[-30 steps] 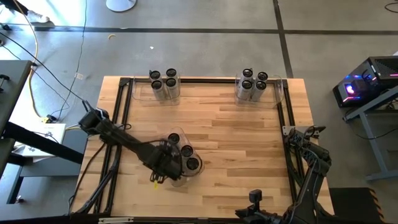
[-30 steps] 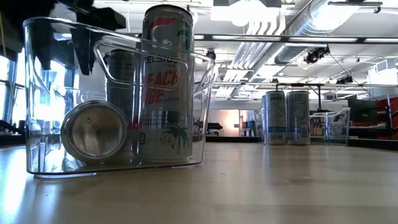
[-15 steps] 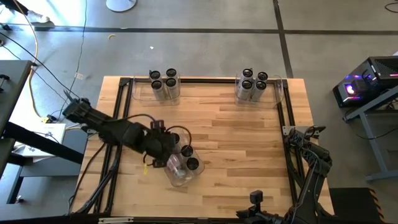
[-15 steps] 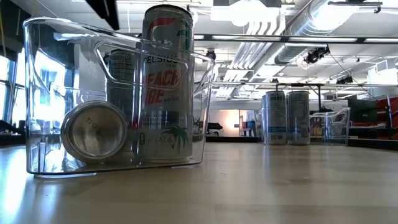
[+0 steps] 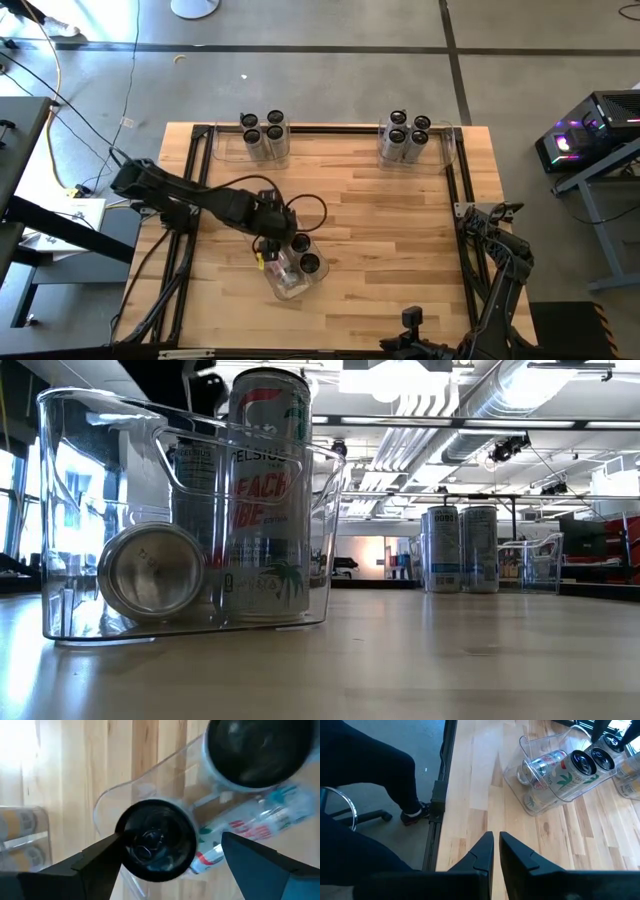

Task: Sort soda cans
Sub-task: Adjust all the white-pink soda cans into the center transparent bin

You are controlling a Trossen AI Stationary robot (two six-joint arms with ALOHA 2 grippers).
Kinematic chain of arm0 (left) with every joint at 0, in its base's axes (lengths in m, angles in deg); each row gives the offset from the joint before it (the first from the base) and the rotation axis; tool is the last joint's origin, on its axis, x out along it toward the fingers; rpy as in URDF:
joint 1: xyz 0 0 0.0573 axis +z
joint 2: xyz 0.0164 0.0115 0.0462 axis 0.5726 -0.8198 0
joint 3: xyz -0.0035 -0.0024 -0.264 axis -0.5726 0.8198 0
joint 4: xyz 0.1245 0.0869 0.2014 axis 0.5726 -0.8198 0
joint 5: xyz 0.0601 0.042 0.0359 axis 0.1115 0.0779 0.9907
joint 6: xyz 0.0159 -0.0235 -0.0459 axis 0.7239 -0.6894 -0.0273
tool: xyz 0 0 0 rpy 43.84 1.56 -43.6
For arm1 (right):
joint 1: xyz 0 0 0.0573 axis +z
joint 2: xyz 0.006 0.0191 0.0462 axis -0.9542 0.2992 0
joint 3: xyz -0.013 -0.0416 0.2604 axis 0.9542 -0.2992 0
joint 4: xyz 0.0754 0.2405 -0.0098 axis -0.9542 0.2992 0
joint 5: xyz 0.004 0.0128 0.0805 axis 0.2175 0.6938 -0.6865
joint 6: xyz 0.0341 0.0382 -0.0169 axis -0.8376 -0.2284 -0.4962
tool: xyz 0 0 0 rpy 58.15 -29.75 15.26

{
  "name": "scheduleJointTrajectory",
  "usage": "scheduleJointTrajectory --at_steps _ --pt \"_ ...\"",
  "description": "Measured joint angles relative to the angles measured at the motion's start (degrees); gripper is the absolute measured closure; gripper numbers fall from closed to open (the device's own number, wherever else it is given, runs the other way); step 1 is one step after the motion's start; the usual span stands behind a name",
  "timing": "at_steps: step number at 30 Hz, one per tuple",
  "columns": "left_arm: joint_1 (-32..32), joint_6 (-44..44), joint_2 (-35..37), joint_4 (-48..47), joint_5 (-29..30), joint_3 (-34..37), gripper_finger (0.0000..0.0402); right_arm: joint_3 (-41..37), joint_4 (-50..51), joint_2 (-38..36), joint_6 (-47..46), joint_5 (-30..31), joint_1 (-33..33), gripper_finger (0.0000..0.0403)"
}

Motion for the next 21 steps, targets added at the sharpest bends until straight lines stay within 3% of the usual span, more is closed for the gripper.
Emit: scheduleJointTrajectory --at_steps 7,13,21 --pt "0.7 0.2 0.1 1.4 3.5 3.2 0.0075 0.0 0.0 0.0 0.0 0.0 0.0 0.0379" --pt "-1.0 0.5 0.7 3.5 2.3 3.2 0.0075 0.0 0.0 0.0 0.0 0.0 0.0 0.0379" --pt "-3.8 -1.0 0.9 2.0 4.0 -0.5 0.0075 0.0 0.0 0.0 0.2 0.0 0.0 0.0379"
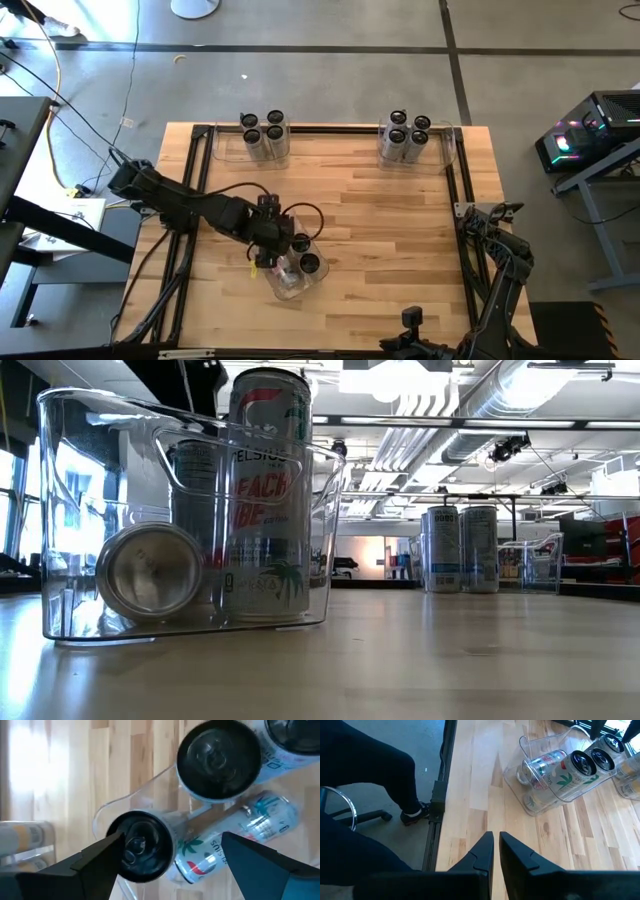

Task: Sort soda cans
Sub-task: Adjust all the white-pink soda cans into the center transparent bin

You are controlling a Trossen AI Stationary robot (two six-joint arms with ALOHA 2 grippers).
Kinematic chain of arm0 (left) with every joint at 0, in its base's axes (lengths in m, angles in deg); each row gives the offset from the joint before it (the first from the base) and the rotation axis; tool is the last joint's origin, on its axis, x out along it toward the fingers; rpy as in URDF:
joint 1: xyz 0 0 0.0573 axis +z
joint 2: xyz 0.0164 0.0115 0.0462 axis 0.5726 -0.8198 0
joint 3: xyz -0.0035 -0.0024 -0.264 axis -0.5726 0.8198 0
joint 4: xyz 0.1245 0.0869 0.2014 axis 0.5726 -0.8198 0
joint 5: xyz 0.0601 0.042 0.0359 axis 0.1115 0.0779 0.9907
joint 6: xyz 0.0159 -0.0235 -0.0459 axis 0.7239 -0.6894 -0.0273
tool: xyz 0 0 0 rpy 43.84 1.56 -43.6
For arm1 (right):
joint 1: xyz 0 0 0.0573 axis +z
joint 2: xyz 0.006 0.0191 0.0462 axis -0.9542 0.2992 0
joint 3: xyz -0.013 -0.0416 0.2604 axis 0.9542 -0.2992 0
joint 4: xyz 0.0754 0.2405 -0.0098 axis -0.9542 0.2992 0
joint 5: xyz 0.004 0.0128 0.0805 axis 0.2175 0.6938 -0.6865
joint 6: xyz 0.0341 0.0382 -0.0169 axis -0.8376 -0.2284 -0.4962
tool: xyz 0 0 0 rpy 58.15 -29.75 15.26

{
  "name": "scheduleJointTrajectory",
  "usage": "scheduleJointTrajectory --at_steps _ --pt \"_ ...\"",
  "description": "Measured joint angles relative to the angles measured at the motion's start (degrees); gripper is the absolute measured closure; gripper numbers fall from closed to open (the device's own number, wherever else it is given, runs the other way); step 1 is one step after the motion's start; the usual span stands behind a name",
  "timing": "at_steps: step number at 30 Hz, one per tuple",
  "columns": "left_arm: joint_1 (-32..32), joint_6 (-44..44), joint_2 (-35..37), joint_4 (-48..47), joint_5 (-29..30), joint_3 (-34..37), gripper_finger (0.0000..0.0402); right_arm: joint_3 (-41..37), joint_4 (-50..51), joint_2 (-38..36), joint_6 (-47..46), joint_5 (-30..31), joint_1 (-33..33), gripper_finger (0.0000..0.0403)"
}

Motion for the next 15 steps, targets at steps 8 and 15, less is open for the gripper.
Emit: scheduleJointTrajectory --at_steps 8,15 --pt "3.5 1.5 -0.1 -0.4 -1.3 0.0 0.0075 0.0 -0.2 0.0 -0.2 0.0 0.0 0.0379" --pt "6.6 1.5 -0.1 -1.2 -2.1 0.0 0.0075 0.0 -0.2 0.0 -0.3 0.0 0.1 0.0379"
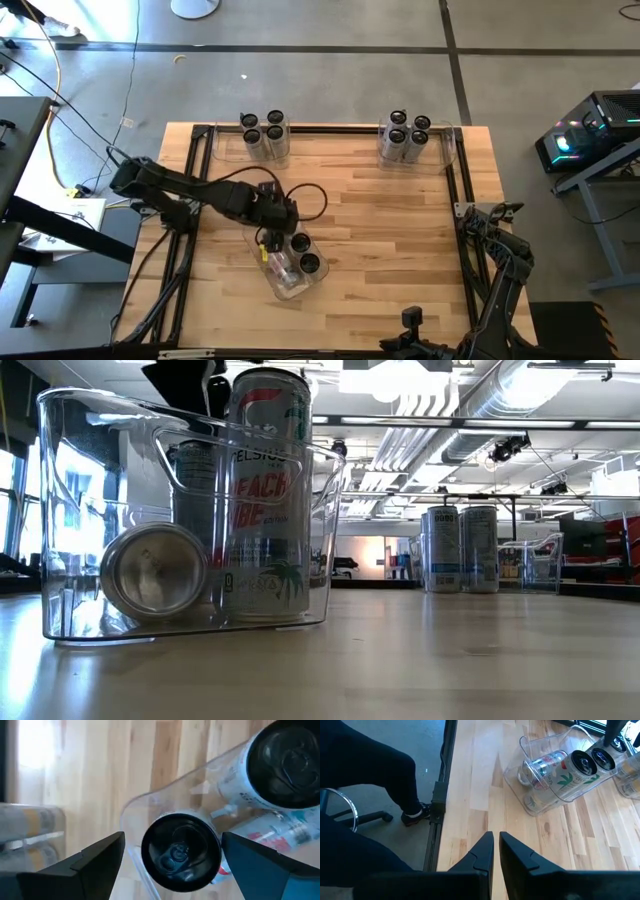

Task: Sort soda cans
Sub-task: Adjust all the white-pink soda cans into the center transparent bin

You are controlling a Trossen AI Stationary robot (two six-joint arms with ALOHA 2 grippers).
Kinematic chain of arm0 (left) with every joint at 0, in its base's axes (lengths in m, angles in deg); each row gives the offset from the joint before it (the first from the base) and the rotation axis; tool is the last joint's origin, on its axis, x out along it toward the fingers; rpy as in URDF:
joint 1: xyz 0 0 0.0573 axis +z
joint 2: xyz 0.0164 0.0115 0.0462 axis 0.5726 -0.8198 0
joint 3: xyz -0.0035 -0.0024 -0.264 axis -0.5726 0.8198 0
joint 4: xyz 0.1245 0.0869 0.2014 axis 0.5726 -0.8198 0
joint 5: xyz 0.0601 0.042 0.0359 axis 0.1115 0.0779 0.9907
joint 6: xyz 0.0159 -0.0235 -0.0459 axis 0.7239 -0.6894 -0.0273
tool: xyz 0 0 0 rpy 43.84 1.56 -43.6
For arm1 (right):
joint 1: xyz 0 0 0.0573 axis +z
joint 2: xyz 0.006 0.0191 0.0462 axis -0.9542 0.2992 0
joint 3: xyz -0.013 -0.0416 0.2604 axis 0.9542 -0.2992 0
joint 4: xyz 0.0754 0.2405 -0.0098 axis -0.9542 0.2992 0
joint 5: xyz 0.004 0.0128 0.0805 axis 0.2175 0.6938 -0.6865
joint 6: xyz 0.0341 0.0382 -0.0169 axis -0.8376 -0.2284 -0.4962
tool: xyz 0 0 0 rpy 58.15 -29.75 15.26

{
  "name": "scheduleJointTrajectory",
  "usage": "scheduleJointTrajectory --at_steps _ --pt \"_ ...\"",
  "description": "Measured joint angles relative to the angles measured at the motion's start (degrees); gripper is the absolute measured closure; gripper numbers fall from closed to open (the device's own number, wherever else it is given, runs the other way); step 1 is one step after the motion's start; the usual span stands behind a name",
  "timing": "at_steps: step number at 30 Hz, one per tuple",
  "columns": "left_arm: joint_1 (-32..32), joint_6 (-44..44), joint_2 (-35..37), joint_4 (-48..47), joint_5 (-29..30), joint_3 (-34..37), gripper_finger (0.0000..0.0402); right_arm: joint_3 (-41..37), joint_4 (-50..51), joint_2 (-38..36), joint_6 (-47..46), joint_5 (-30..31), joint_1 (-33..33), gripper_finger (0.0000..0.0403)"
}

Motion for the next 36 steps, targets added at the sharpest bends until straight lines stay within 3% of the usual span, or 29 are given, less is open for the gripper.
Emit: scheduleJointTrajectory --at_steps 6,27,36 --pt "0.5 -1.1 0.0 1.1 -5.2 4.8 0.0076 0.0 0.0 0.0 0.0 0.0 0.7 0.0379" --pt "0.5 0.1 0.1 8.3 -5.1 6.8 0.0079 0.0 -0.9 0.0 0.1 0.0 1.0 0.0379" --pt "0.4 -0.5 0.1 5.1 -0.6 6.7 0.0157 0.0 -0.8 0.0 0.1 0.0 1.0 0.0379"
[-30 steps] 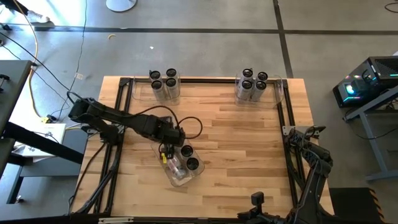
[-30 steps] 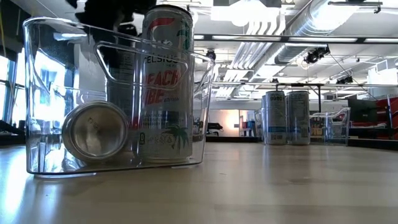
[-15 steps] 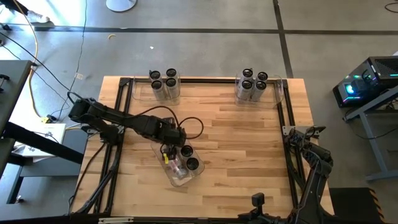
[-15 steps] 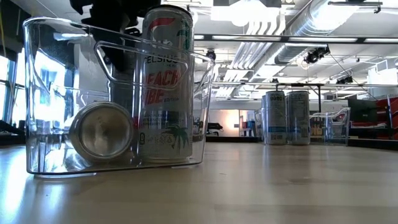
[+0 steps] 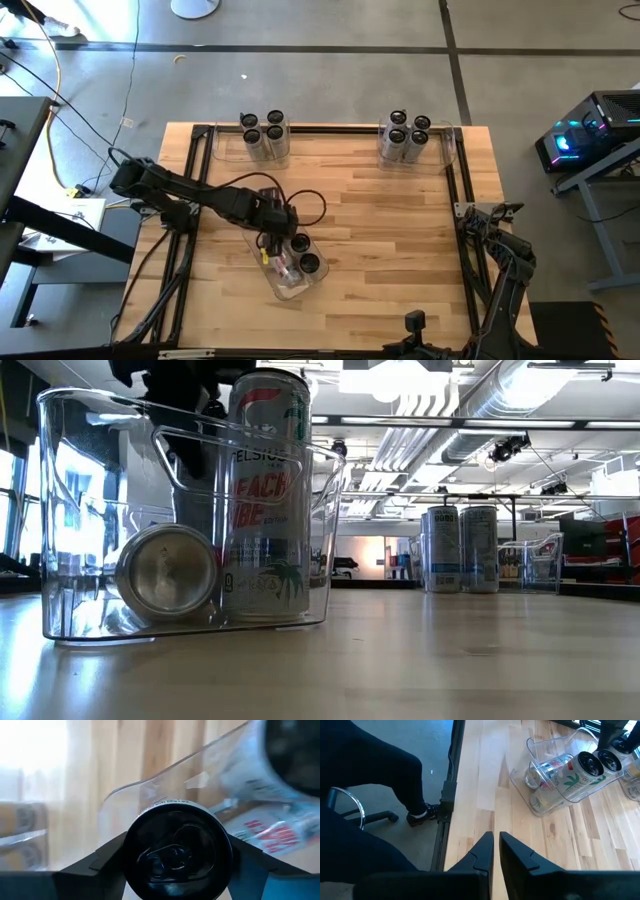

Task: Sort soda cans
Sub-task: Adjust all the white-pink soda cans into the center transparent bin

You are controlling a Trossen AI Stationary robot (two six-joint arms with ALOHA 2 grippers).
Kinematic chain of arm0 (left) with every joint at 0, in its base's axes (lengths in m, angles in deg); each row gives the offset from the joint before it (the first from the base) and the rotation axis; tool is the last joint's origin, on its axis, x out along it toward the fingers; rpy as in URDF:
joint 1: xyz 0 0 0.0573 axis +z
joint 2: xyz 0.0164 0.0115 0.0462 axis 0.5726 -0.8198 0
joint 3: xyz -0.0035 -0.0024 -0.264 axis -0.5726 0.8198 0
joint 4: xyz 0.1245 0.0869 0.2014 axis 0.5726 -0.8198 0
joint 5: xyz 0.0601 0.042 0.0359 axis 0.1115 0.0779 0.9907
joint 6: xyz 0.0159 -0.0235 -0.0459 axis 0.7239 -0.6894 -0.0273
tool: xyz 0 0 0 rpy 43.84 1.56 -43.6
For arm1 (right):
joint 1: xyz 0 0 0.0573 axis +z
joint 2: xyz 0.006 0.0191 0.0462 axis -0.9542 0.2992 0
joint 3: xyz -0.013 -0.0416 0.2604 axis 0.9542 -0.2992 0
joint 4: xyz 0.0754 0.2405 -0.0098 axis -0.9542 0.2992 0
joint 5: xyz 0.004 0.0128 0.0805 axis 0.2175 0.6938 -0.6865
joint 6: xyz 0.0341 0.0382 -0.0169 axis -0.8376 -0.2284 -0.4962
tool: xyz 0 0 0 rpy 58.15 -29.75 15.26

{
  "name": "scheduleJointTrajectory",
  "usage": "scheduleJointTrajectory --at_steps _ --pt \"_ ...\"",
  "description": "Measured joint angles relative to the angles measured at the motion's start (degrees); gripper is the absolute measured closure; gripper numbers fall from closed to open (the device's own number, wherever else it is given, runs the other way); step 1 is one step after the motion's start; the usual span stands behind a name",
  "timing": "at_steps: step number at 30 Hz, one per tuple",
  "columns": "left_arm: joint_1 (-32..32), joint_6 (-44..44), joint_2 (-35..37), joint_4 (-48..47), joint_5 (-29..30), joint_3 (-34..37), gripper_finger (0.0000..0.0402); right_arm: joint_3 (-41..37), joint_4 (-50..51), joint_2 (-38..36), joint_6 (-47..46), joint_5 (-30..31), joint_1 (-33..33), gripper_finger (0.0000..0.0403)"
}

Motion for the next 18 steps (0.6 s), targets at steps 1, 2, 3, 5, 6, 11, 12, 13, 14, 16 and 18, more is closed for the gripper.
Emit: scheduleJointTrajectory --at_steps 1,2,3,5,6,11,12,13,14,16,18 --pt "0.1 0.0 0.0 -0.4 1.1 0.0 0.0157 0.0 0.0 0.0 0.0 0.0 0.0 0.0379" --pt "0.1 -0.1 0.0 -0.9 2.4 0.0 0.0157 0.0 0.0 0.0 0.0 0.0 0.0 0.0379" --pt "0.2 -0.1 0.0 -1.1 3.0 0.0 0.0157 0.0 0.0 0.0 0.0 0.0 0.0 0.0379" --pt "0.1 -0.4 0.0 -1.8 4.5 0.0 0.0156 0.0 0.0 0.0 0.0 0.0 -0.1 0.0379" --pt "0.1 -0.4 0.0 -2.1 4.7 0.0 0.0154 0.0 0.0 0.0 0.0 0.0 -0.1 0.0379" --pt "0.2 -0.9 0.0 -2.3 5.1 0.0 0.0114 0.0 0.0 0.0 0.0 0.0 -0.1 0.0379" --pt "0.2 -0.9 0.0 -2.3 5.0 0.0 0.0107 0.0 0.0 0.0 0.0 0.0 -0.1 0.0379" --pt "0.2 -0.9 0.0 -2.2 4.8 0.0 0.0101 0.0 0.0 0.0 0.0 0.0 -0.1 0.0379" --pt "0.2 -0.9 0.0 -2.1 4.5 0.0 0.0097 0.0 0.0 0.0 0.0 0.0 -0.1 0.0379" --pt "0.2 -0.5 0.0 -2.3 3.6 0.0 0.0092 0.0 0.0 0.0 0.0 0.0 -0.1 0.0379" --pt "0.2 -0.1 0.0 -3.8 2.8 -0.2 0.009 0.0 0.0 0.0 0.0 0.0 -0.1 0.0379"
